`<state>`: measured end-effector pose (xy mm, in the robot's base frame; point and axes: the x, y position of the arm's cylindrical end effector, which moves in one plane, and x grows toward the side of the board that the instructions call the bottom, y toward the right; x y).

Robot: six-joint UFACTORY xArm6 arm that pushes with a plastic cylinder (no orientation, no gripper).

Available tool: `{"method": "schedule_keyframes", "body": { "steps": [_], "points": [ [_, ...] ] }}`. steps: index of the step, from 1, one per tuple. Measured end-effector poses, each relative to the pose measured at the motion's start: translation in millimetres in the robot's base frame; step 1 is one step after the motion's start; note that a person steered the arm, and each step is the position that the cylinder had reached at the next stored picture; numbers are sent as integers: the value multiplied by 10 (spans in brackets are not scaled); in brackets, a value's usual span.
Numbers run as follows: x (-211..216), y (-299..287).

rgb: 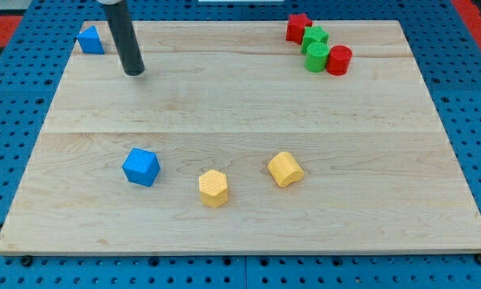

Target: Move the blue cube bottom right of the blue triangle

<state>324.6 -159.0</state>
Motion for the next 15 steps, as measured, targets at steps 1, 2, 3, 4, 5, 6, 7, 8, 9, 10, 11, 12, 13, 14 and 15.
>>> {"method": "schedule_keyframes", "body": {
  "steps": [1,2,3,4,5,6,7,8,9,10,11,12,13,14,15],
  "points": [
    [510,259],
    [1184,394],
    [1394,617],
    [1871,635],
    [2190,480],
    [2031,-161],
    [1735,219],
    [1980,397],
    [2256,638],
    [2138,845],
    [1703,668],
    [1538,193],
    [1206,439],
    [880,760],
    [1006,613]
  ]
}}
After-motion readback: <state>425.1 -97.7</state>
